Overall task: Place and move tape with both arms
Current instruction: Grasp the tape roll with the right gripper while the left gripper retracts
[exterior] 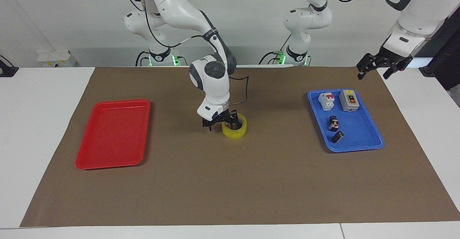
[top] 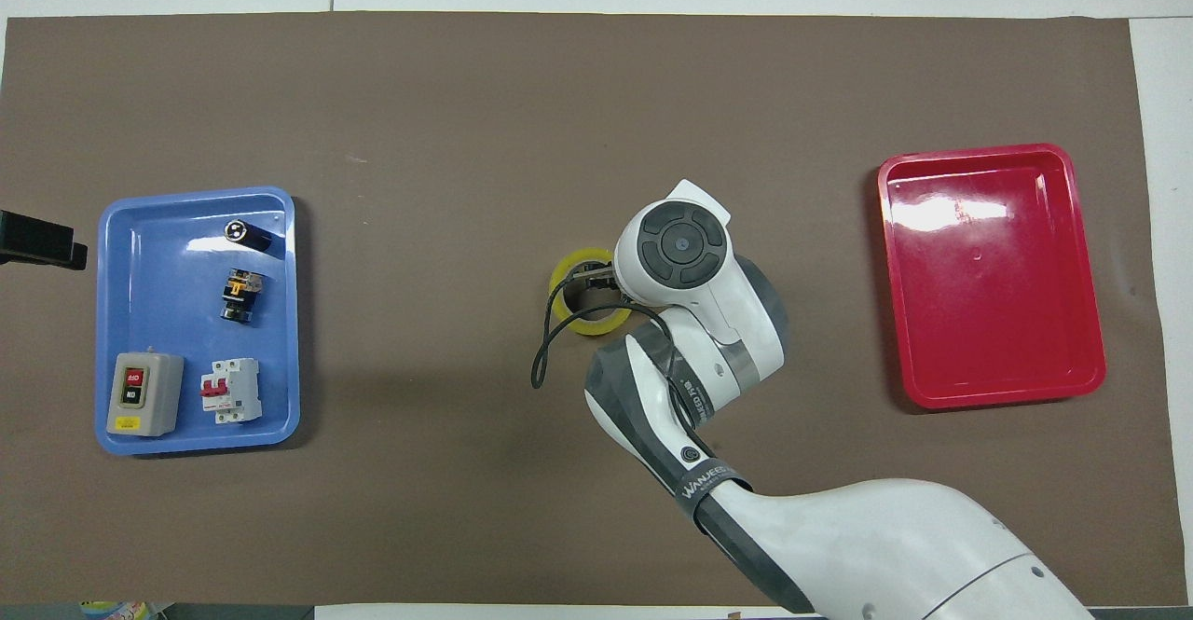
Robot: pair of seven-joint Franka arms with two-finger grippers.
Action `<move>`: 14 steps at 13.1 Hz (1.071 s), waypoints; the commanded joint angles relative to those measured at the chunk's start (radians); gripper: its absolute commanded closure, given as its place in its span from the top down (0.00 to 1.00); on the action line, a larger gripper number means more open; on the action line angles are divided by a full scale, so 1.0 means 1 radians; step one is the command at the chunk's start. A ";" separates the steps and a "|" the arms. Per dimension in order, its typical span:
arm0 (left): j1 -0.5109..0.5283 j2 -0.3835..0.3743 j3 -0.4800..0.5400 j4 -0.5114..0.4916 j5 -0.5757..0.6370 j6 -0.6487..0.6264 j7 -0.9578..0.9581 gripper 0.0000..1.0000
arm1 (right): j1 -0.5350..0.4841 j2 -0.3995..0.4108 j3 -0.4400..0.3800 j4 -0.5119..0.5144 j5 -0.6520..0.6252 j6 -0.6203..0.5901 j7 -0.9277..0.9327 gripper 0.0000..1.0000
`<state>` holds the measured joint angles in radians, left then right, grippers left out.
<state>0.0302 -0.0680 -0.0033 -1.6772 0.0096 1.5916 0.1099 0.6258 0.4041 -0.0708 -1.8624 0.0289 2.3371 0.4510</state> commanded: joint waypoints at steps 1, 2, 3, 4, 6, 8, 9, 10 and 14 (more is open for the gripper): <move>-0.026 -0.006 -0.010 -0.001 -0.020 -0.007 -0.001 1.00 | 0.002 -0.024 0.006 -0.011 -0.003 -0.030 0.008 1.00; -0.024 -0.003 -0.010 0.011 -0.023 -0.012 -0.013 1.00 | 0.002 -0.022 0.008 -0.001 -0.001 -0.030 0.009 1.00; -0.027 -0.003 -0.010 0.023 -0.039 -0.015 -0.024 1.00 | 0.003 -0.022 0.008 -0.009 -0.001 -0.024 0.011 0.95; -0.032 0.001 -0.010 0.037 -0.042 -0.021 -0.025 1.00 | 0.002 -0.024 0.009 -0.011 -0.001 -0.024 0.009 0.79; -0.033 0.031 -0.010 0.107 -0.043 -0.080 -0.024 1.00 | 0.002 -0.024 0.009 -0.017 -0.001 -0.024 0.009 0.60; -0.035 0.042 -0.012 0.129 -0.042 -0.101 -0.024 1.00 | 0.003 -0.027 0.011 -0.024 0.005 -0.024 0.011 0.35; -0.036 0.033 -0.011 0.111 -0.039 -0.096 -0.021 1.00 | 0.003 -0.027 0.011 -0.024 0.008 -0.024 0.011 0.06; -0.036 0.025 -0.010 0.088 -0.036 -0.097 -0.013 1.00 | 0.005 -0.027 0.009 -0.017 0.009 -0.038 0.011 0.00; -0.038 0.036 -0.012 0.099 -0.005 -0.085 -0.012 1.00 | -0.090 -0.083 0.002 0.042 -0.006 -0.171 -0.081 0.00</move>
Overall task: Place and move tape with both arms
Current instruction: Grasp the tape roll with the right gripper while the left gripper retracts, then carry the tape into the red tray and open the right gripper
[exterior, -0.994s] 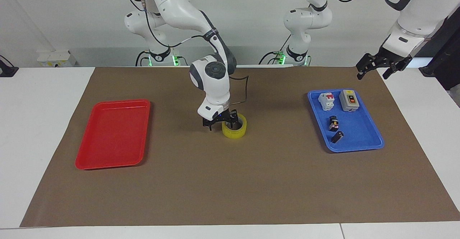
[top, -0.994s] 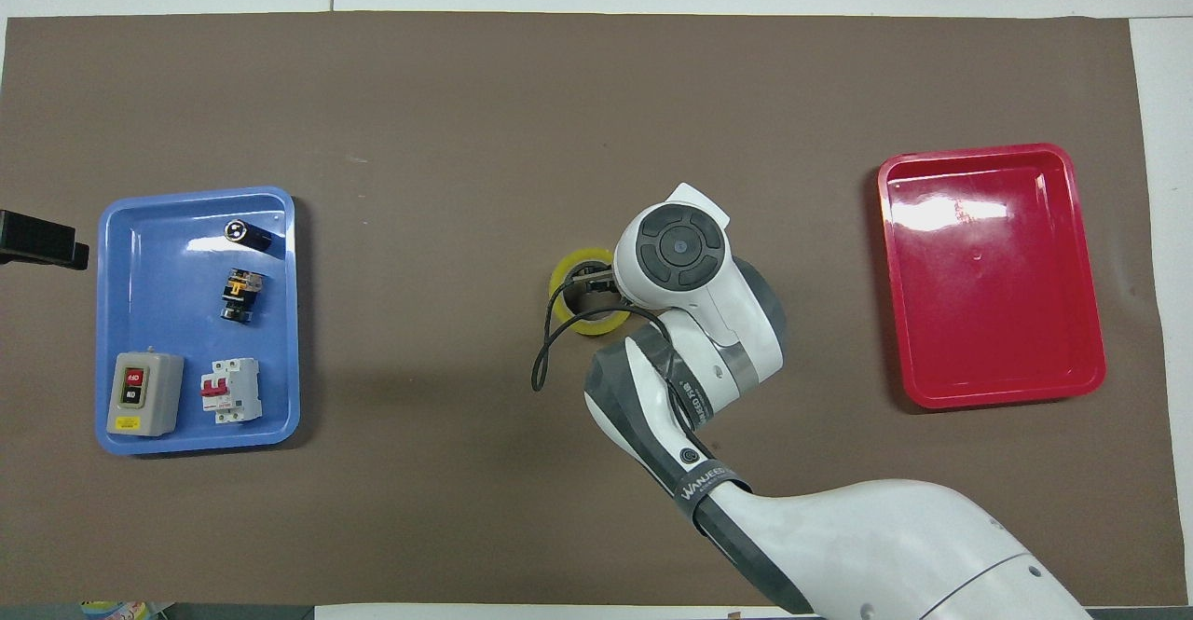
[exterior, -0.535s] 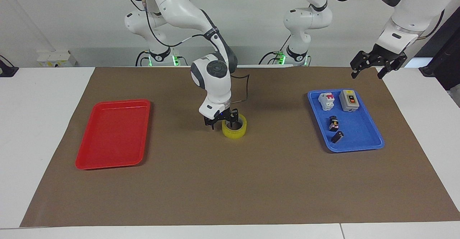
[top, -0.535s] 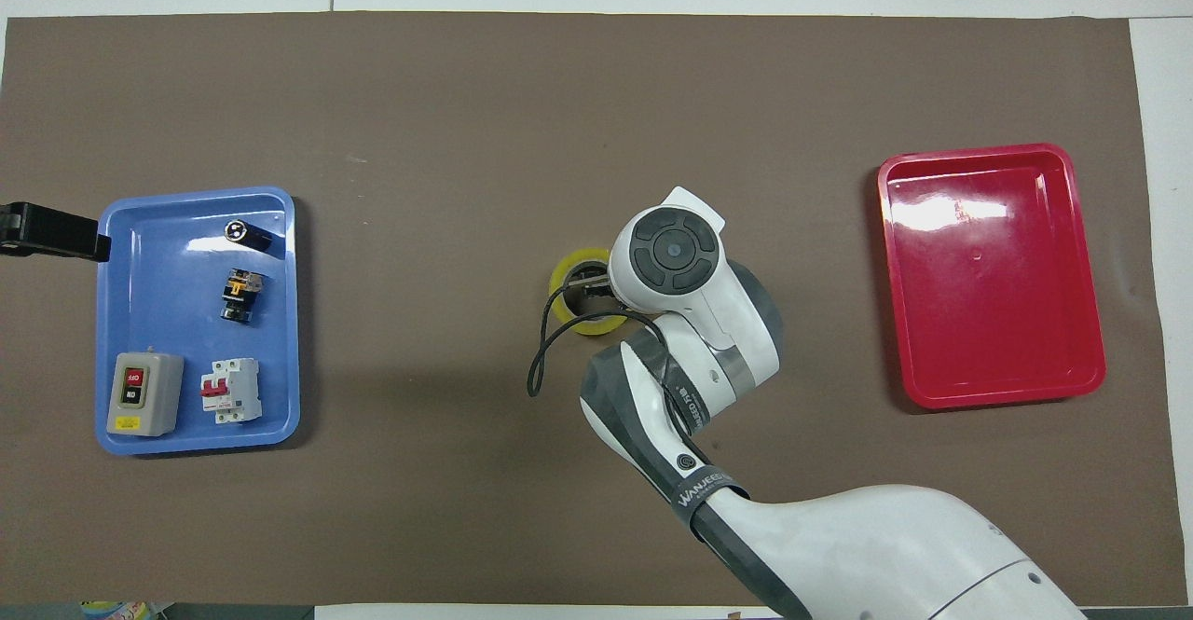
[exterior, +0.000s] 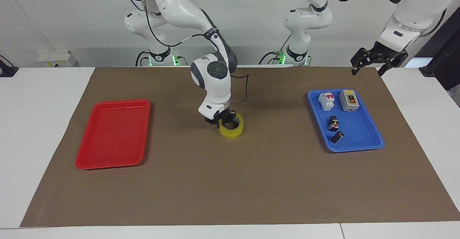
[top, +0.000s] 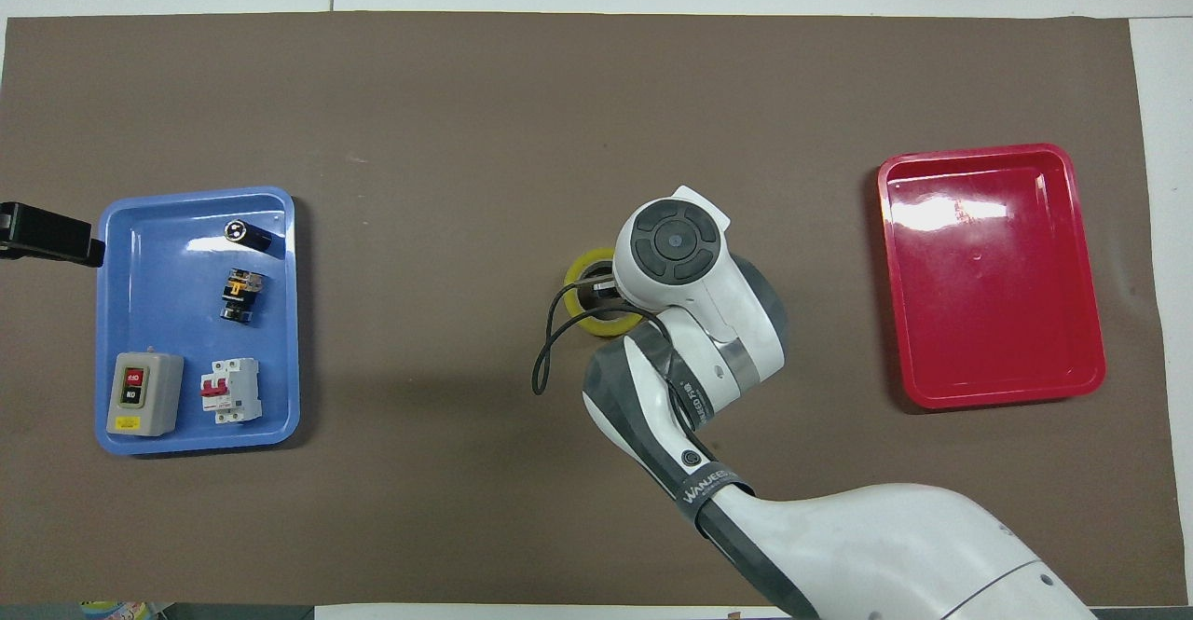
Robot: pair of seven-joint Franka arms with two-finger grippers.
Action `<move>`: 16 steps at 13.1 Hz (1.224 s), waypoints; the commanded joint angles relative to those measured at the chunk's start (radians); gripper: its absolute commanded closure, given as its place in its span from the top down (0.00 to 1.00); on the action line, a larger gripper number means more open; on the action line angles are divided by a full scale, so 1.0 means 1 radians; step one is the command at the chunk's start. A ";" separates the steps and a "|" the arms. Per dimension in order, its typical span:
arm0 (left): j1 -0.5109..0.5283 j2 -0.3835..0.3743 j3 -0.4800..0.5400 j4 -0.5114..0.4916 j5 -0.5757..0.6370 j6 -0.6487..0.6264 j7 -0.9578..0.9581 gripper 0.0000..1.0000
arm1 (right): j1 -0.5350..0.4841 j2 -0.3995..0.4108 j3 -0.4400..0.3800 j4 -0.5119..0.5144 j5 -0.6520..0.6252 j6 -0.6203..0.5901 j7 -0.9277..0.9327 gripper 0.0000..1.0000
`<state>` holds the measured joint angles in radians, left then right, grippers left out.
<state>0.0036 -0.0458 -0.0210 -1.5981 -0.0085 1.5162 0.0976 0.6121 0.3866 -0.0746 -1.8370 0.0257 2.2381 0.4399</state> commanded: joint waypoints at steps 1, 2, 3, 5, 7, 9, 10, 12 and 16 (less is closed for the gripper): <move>-0.010 0.018 0.006 0.035 0.010 -0.010 0.001 1.00 | -0.142 -0.108 0.006 0.010 -0.003 -0.103 -0.142 0.00; -0.011 0.015 0.004 0.029 0.013 -0.013 0.001 1.00 | -0.222 -0.141 0.007 0.008 -0.003 -0.142 -0.252 0.00; -0.010 0.012 0.004 0.021 0.013 -0.010 -0.001 1.00 | -0.288 -0.165 0.006 0.007 -0.003 -0.184 -0.377 0.00; -0.011 0.009 0.004 0.018 0.013 -0.008 -0.001 1.00 | -0.424 -0.186 0.006 0.001 -0.003 -0.227 -0.566 0.00; -0.010 0.001 0.004 0.003 0.013 -0.013 -0.002 1.00 | -0.565 -0.189 0.006 -0.036 -0.001 -0.204 -0.776 0.00; -0.004 0.001 0.006 0.003 0.013 -0.013 -0.004 1.00 | -0.661 -0.207 0.006 -0.103 -0.001 -0.137 -0.901 0.00; -0.001 0.001 0.006 0.003 0.013 -0.013 -0.004 1.00 | -0.693 -0.213 0.004 -0.146 -0.001 -0.083 -0.964 0.00; 0.001 0.001 0.006 0.003 0.013 -0.014 -0.004 1.00 | -0.761 -0.232 0.004 -0.250 -0.001 0.042 -1.047 0.00; 0.001 0.001 0.006 0.003 0.013 -0.014 -0.004 1.00 | -0.818 -0.213 0.004 -0.303 -0.001 0.084 -1.075 0.00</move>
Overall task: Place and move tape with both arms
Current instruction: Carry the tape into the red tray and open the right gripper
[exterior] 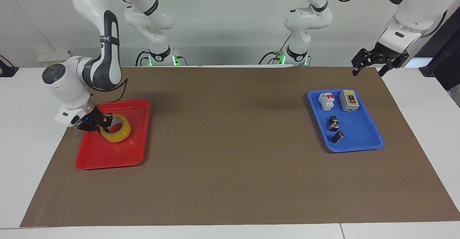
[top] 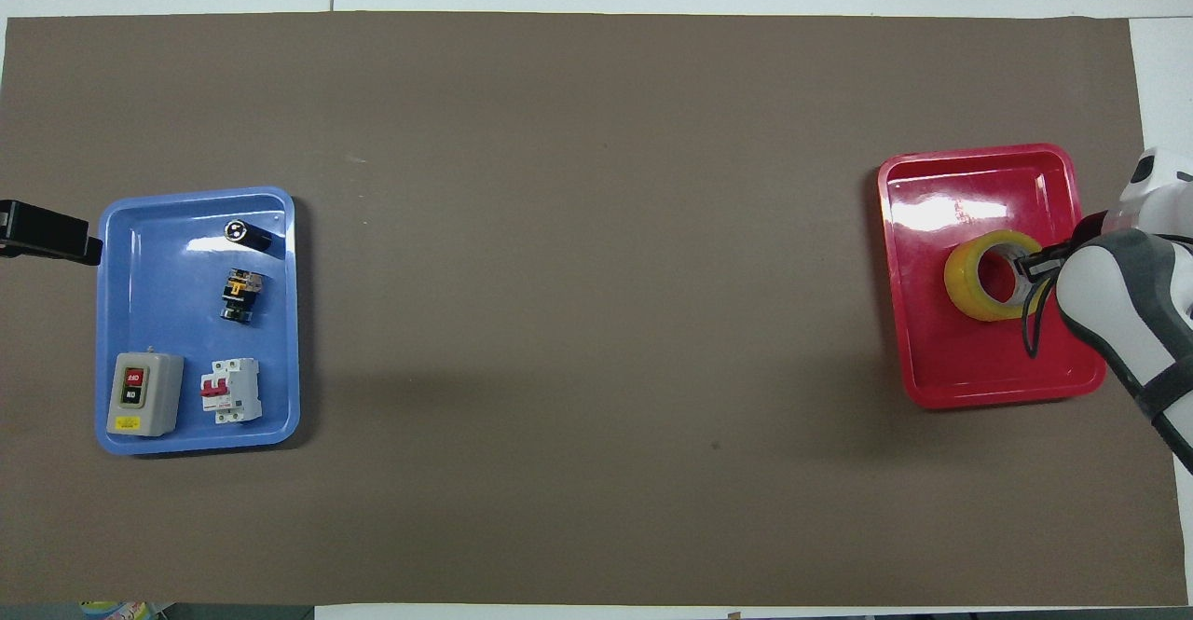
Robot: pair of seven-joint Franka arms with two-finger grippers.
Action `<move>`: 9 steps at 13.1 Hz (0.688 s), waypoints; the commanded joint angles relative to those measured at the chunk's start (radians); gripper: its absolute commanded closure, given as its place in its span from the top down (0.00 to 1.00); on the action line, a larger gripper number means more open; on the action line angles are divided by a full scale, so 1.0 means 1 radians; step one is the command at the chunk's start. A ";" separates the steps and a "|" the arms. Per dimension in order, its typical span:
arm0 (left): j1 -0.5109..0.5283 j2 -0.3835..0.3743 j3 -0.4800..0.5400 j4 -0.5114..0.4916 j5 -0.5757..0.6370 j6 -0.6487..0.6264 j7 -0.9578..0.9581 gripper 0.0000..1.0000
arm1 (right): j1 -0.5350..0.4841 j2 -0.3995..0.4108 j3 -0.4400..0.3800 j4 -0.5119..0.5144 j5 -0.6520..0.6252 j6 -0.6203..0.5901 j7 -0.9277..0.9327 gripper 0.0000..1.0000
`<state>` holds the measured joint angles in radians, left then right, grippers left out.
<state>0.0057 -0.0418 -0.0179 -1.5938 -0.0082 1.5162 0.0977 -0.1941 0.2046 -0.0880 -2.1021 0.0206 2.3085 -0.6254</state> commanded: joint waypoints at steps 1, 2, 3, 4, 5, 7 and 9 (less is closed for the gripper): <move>-0.001 -0.003 0.003 -0.002 0.013 -0.013 -0.004 1.00 | -0.011 -0.036 0.019 -0.047 0.004 0.012 -0.007 0.00; -0.001 -0.003 0.003 -0.002 0.013 -0.013 -0.004 1.00 | -0.007 -0.036 0.019 -0.045 0.004 0.003 -0.008 0.37; -0.001 -0.003 0.003 -0.002 0.013 -0.013 -0.004 1.00 | -0.008 -0.036 0.019 -0.033 0.004 -0.003 -0.010 0.99; -0.001 -0.003 0.003 -0.002 0.013 -0.014 -0.004 1.00 | -0.007 -0.043 0.019 -0.007 0.004 -0.030 -0.010 1.00; -0.001 -0.003 0.003 -0.002 0.013 -0.013 -0.004 1.00 | -0.004 -0.060 0.021 0.041 0.004 -0.091 -0.007 1.00; -0.001 -0.003 0.003 -0.002 0.013 -0.013 -0.004 1.00 | 0.019 -0.080 0.028 0.170 0.005 -0.255 0.024 1.00; -0.001 -0.003 0.003 -0.002 0.013 -0.013 -0.004 1.00 | 0.068 -0.082 0.028 0.319 0.004 -0.444 0.184 1.00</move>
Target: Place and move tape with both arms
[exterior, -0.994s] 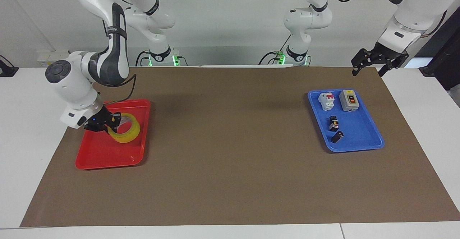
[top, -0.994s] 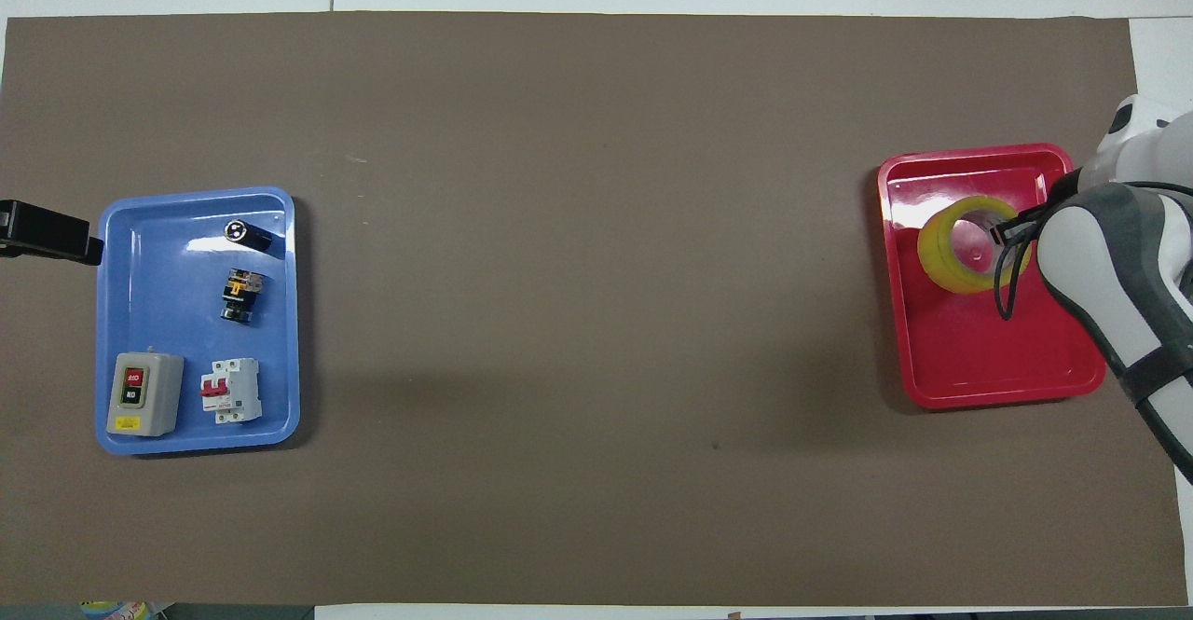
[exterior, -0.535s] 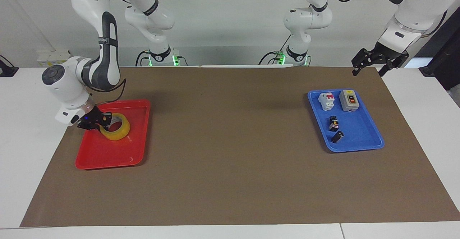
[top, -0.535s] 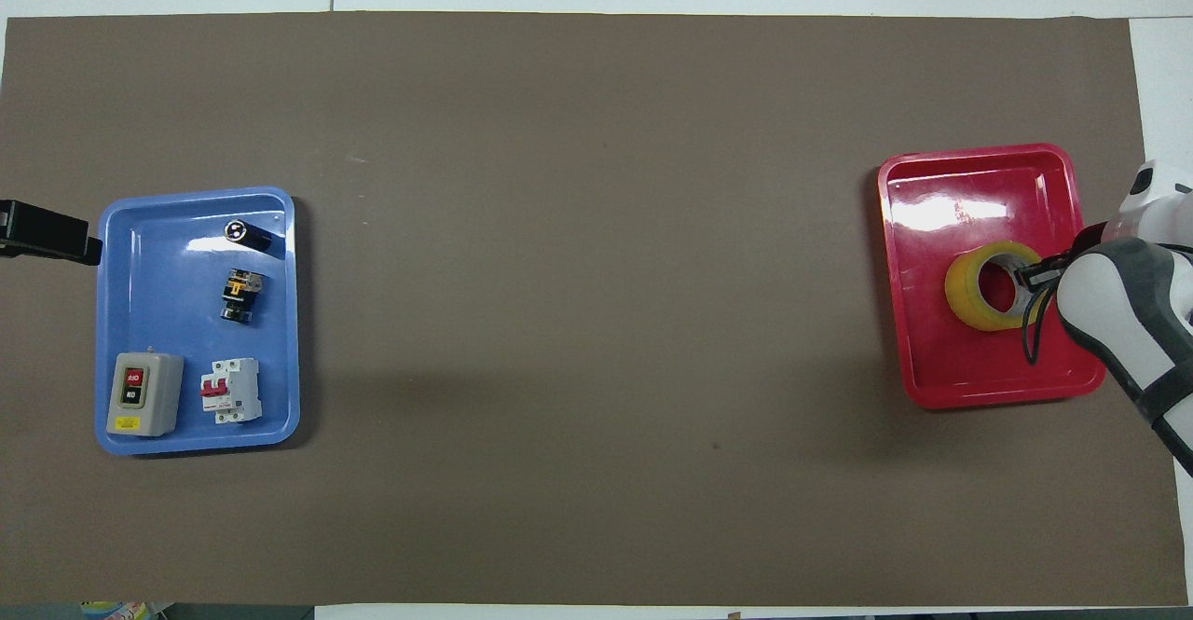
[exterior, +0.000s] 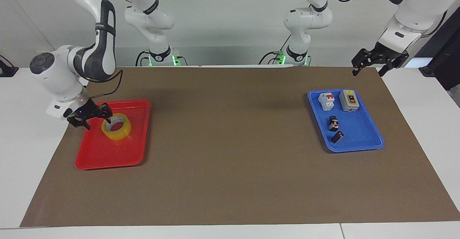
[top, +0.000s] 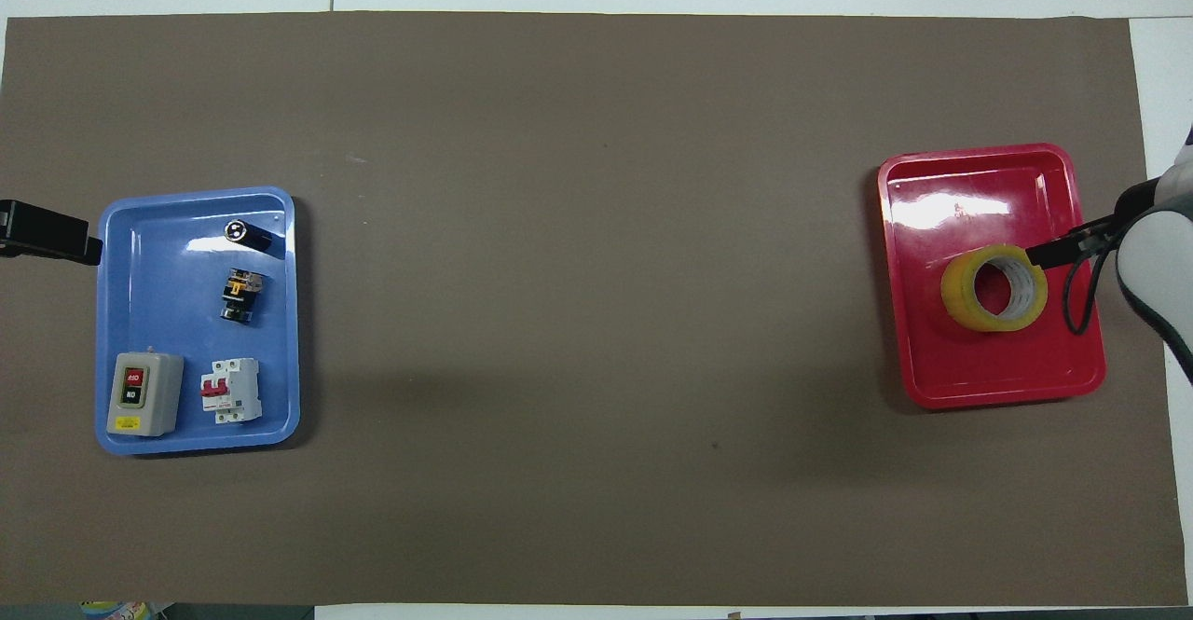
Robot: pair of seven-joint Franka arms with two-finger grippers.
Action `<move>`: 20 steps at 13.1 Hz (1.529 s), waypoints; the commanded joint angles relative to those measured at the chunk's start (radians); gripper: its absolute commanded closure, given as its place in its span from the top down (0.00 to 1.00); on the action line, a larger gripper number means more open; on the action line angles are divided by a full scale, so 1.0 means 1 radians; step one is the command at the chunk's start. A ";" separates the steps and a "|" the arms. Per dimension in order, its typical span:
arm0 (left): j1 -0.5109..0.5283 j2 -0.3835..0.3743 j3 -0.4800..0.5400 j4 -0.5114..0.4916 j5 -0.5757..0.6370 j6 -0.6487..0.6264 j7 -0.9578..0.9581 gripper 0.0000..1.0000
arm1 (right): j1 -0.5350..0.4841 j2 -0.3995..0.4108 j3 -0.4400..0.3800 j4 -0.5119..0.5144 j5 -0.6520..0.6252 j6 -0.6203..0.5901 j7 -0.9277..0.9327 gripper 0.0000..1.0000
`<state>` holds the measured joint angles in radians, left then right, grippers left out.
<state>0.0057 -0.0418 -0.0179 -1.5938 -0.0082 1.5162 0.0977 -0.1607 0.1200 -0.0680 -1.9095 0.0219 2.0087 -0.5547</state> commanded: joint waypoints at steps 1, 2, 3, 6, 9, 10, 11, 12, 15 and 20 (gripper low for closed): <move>-0.001 -0.003 0.003 -0.002 0.013 -0.014 -0.004 1.00 | 0.055 -0.005 0.008 0.185 0.003 -0.227 0.180 1.00; -0.001 -0.003 0.003 -0.002 0.013 -0.013 -0.004 1.00 | 0.070 -0.026 0.010 0.220 0.001 -0.272 0.228 1.00; -0.001 -0.003 0.003 -0.002 0.013 -0.013 -0.004 1.00 | 0.084 -0.052 0.007 0.228 0.001 -0.284 0.255 1.00; -0.001 -0.003 0.003 -0.002 0.013 -0.014 -0.004 1.00 | 0.084 -0.126 0.010 0.265 0.000 -0.422 0.274 1.00; -0.001 -0.003 0.001 -0.002 0.013 -0.014 -0.004 1.00 | 0.088 -0.105 0.008 0.380 -0.077 -0.573 0.292 1.00; -0.001 -0.003 0.003 -0.002 0.013 -0.014 -0.004 1.00 | 0.116 -0.106 0.004 0.392 -0.091 -0.574 0.341 1.00; -0.001 -0.003 0.003 -0.002 0.013 -0.014 -0.004 1.00 | 0.124 -0.108 0.004 0.394 -0.082 -0.571 0.431 1.00; -0.001 -0.003 0.003 -0.002 0.013 -0.014 -0.004 1.00 | 0.124 -0.115 0.004 0.388 -0.080 -0.565 0.462 1.00; -0.001 -0.003 0.003 -0.002 0.013 -0.014 -0.004 1.00 | 0.115 -0.115 0.008 0.386 -0.080 -0.564 0.467 1.00; -0.001 -0.003 0.001 -0.002 0.013 -0.014 -0.004 1.00 | 0.124 -0.091 0.007 0.402 -0.039 -0.562 0.478 1.00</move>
<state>0.0057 -0.0418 -0.0178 -1.5938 -0.0082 1.5160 0.0977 -0.0339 0.0135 -0.0647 -1.5383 -0.0415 1.4562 -0.0997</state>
